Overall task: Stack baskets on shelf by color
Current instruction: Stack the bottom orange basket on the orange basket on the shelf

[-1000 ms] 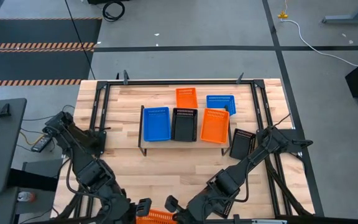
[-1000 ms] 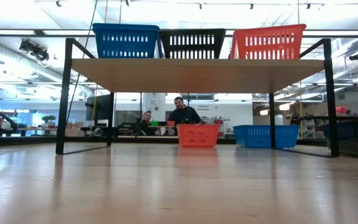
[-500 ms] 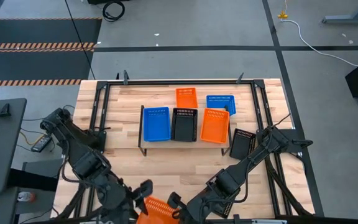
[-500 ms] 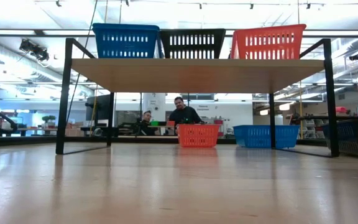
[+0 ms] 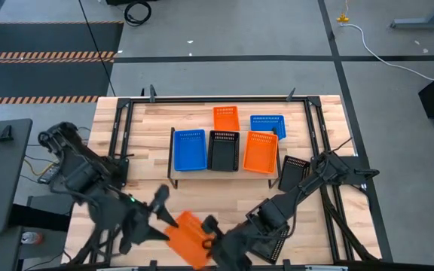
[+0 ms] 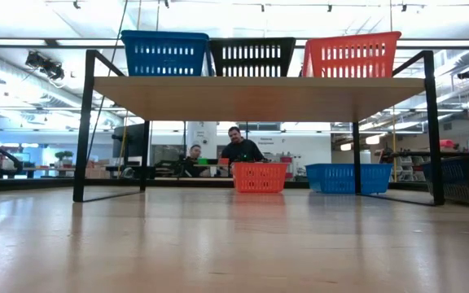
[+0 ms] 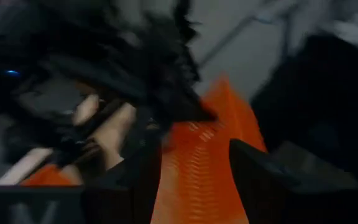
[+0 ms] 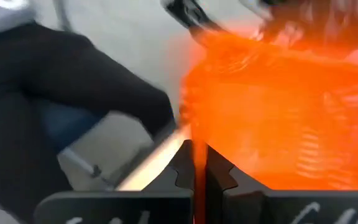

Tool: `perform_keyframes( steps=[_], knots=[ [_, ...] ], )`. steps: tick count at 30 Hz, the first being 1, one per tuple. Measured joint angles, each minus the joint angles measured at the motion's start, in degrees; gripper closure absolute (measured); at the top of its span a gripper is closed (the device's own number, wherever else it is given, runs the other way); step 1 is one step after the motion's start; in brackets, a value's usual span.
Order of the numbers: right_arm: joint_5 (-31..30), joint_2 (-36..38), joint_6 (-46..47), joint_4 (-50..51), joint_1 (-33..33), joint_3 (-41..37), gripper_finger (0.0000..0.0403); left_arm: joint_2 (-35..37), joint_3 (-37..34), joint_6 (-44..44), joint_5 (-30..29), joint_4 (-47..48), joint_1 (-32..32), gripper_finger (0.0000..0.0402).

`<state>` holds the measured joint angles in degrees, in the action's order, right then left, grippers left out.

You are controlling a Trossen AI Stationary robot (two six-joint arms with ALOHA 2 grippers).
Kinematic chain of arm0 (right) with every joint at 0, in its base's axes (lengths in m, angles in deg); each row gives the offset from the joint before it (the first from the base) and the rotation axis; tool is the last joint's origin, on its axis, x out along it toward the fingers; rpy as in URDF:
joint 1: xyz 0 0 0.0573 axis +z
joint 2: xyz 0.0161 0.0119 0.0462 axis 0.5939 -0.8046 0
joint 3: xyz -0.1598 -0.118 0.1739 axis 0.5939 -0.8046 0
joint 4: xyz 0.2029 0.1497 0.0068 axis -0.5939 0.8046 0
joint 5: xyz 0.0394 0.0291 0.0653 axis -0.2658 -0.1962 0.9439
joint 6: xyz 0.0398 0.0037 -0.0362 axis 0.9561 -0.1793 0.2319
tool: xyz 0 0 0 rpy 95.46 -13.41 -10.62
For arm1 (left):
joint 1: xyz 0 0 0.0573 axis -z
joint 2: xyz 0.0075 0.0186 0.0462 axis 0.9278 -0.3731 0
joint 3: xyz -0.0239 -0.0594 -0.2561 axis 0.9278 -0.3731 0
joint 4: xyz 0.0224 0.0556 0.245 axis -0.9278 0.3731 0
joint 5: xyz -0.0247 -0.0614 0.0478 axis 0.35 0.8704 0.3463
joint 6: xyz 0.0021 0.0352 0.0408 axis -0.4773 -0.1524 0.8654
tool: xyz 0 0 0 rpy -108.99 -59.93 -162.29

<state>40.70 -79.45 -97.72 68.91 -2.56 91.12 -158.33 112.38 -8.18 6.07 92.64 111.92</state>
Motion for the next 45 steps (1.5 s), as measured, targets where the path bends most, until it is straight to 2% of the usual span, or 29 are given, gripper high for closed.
perform_keyframes(
  steps=[1,5,8,17,21,25,28,34,37,41,43,45],
  knots=[
    [-1.36,0.00,0.80,1.97,-0.31,-0.15,0.0398,0.73,0.05,-1.14,-2.10,-0.58,0.09,0.0211],
    [-12.92,0.59,0.41,5.40,-1.05,-0.23,0.0397,3.65,0.09,-7.96,-8.68,0.16,0.48,0.0224],
    [-19.68,1.34,0.50,8.02,-2.26,-0.01,0.0397,5.43,0.09,-13.09,-11.68,0.89,1.25,0.0233],
    [-30.82,4.29,2.15,10.31,-8.05,-0.12,0.0395,5.10,0.07,-23.17,-11.79,10.89,5.42,0.0254],
    [-33.58,7.20,5.25,14.15,-10.73,-0.12,0.0394,3.96,0.07,-26.54,-11.87,13.44,6.58,0.0259],
    [-33.95,11.08,14.35,23.11,-13.46,-0.08,0.0394,2.51,0.07,-27.47,-11.85,13.83,7.24,0.0260],
    [-33.42,13.11,23.71,33.45,-14.98,-0.08,0.0394,1.37,0.06,-27.70,-12.03,13.82,7.05,0.0260],
    [-28.59,16.84,40.33,50.59,-15.62,-0.08,0.0394,-1.37,0.04,-27.66,-14.79,13.83,5.89,0.0260],
    [-25.16,18.22,46.12,52.63,-14.39,-0.08,0.0394,-2.49,0.04,-28.18,-15.21,13.75,5.26,0.0260],
    [-23.79,18.75,49.59,52.60,-12.49,-0.08,0.0394,-4.23,0.04,-31.31,-17.63,13.72,4.45,0.0264],
    [-22.51,18.58,49.71,52.41,-11.88,-0.55,0.0394,-5.57,0.04,-34.22,-19.95,14.20,4.69,0.0267],
    [-22.13,18.57,49.82,52.56,-11.44,-1.99,0.0394,-7.69,0.04,-36.68,-24.78,15.06,5.54,0.0268]
  ],
)
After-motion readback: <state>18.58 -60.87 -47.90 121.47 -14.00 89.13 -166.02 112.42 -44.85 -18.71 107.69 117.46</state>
